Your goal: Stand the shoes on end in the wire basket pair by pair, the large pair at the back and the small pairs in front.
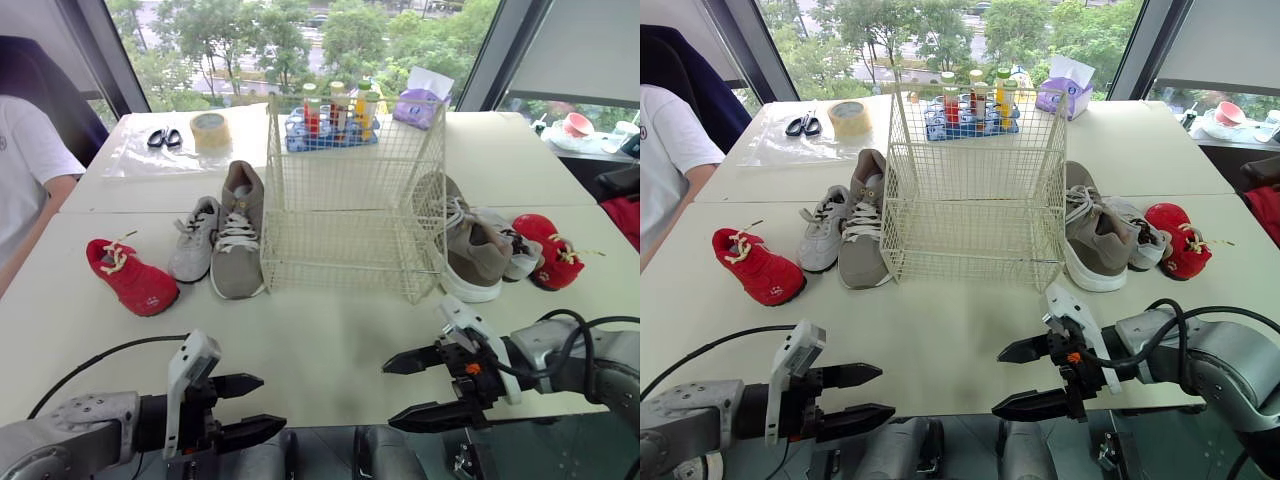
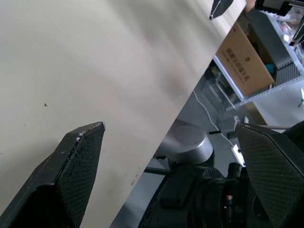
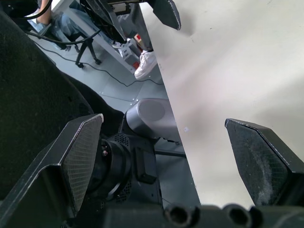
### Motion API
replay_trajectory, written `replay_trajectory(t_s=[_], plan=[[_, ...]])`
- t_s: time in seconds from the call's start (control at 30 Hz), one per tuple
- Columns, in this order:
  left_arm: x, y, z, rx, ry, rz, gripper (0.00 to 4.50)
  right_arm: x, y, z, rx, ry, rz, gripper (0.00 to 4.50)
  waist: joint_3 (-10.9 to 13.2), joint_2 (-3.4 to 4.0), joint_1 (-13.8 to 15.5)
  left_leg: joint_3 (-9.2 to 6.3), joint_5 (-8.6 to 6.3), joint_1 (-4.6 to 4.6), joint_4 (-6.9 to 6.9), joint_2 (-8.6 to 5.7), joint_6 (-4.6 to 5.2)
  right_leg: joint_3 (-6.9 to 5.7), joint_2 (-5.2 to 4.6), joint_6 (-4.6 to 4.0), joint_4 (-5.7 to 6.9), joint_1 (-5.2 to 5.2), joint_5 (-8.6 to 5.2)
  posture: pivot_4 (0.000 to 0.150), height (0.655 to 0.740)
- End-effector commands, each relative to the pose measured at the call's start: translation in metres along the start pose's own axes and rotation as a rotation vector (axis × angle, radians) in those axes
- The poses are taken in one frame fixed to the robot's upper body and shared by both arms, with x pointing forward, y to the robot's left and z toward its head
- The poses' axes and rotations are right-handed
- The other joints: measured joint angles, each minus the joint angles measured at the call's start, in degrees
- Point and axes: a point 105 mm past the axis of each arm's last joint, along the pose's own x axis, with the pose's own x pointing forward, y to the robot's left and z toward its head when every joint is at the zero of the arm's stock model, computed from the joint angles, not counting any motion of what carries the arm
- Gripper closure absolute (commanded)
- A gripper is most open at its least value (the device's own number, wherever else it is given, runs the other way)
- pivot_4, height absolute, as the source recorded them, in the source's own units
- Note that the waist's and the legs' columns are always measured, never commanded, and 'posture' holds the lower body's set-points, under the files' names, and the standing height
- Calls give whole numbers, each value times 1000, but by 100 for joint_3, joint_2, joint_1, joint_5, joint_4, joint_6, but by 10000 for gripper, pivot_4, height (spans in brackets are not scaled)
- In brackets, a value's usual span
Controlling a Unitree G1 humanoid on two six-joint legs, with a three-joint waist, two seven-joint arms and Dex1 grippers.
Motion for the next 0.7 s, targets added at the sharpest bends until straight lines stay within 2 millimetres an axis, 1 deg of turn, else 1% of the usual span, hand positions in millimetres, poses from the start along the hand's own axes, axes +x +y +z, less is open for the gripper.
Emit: replay_trajectory(t_s=[0.03, 0.23, 0.4, 0.53, 0.63, 0.7], plan=[[-1, 1, 8, 45, -31, 12, 245, 0, 3, 5, -23, -9, 16, 0, 0, -1, 2, 0, 0, 0, 0, 0, 0, 0, 0, 0, 0, 1, 0, 1500, 7400], [0, 1, 9, 33, -43, 7, 245, 0, -1, 2, -32, 13, -18, 0, -1, -1, -3, 2, 0, 1, 2, -1, 0, 0, 3, 1, 1, 2, 0, 1500, 7400], [-1, 5, 6, 35, -37, 33, 245, 0, 0, 9, -49, 2, -26, 0, -1, -1, -2, 4, 1, 4, 3, -1, 1, 1, 4, 1, 3, 4, 0, 1500, 7400], [-2, 4, 9, 39, -65, 17, 245, 0, 3, 15, -63, -2, -14, 0, -1, -1, -3, 4, 1, 6, 3, -1, 1, 1, 4, 1, 4, 6, 1, 1500, 7400], [-3, 10, 7, 58, -46, 68, 245, 1, 1, 21, -91, 4, -44, 0, -1, -1, -3, 4, 1, 7, 3, -1, 1, 2, 4, 1, 4, 6, 1, 1500, 7400], [-5, 9, 4, 50, -26, 49, 245, -5, 2, 21, -101, 50, -62, 0, -1, -1, -2, 4, 1, 7, 4, -1, 1, 2, 4, 0, 5, 7, 1, 1500, 7400]])
